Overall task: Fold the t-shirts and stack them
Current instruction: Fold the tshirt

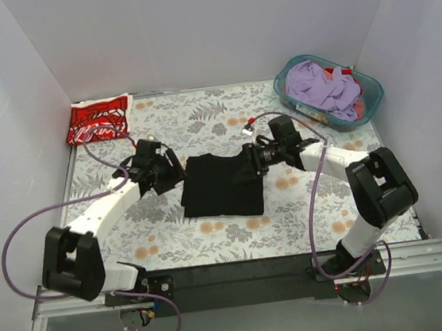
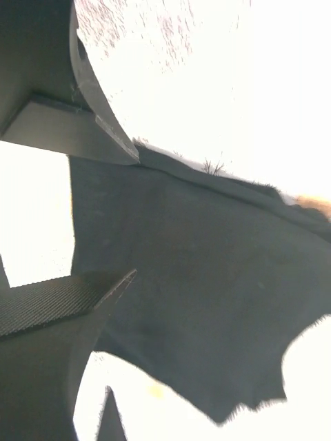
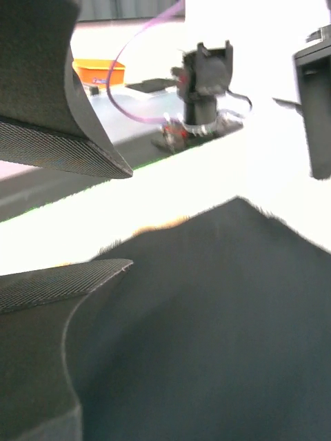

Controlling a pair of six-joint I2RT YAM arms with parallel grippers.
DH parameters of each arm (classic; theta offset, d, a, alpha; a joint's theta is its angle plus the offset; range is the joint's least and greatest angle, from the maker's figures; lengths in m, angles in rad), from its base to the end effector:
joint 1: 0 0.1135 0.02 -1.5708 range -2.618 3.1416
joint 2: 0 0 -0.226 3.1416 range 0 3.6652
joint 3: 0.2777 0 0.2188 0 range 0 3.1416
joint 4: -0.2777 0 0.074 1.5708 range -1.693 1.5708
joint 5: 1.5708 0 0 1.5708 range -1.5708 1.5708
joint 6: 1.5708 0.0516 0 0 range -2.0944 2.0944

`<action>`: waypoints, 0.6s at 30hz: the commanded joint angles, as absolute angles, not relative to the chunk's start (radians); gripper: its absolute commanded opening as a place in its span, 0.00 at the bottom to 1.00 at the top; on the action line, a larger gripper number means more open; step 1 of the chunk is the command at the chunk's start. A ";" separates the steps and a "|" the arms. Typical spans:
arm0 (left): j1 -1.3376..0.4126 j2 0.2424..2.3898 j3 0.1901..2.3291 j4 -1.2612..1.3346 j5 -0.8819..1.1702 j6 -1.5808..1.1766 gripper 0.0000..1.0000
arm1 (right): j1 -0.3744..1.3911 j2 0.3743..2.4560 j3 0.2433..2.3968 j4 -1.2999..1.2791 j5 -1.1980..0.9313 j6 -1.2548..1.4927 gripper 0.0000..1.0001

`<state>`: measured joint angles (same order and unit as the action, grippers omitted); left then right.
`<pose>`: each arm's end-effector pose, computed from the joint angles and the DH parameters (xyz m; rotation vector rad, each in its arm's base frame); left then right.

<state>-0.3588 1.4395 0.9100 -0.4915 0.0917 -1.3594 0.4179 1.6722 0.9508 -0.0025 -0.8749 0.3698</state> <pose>0.2491 -0.0985 0.1761 -1.2982 2.4494 -0.6751 0.2770 0.1664 0.1735 -0.5433 2.3017 1.3996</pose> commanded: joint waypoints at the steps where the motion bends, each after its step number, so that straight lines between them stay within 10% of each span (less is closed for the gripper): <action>1: -0.353 1.241 0.848 -0.489 -0.056 -1.356 0.60 | 0.561 1.598 0.905 0.205 -0.850 0.553 0.57; 18: -0.348 0.991 0.620 -0.391 -0.098 -1.388 0.69 | 0.667 2.039 0.813 0.565 -0.864 0.775 0.57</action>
<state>-0.3542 0.9825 0.5972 -0.4168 -0.0864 -1.4017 0.6621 1.9923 0.8497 0.5743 -0.9062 0.7948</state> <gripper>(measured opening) 0.690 0.569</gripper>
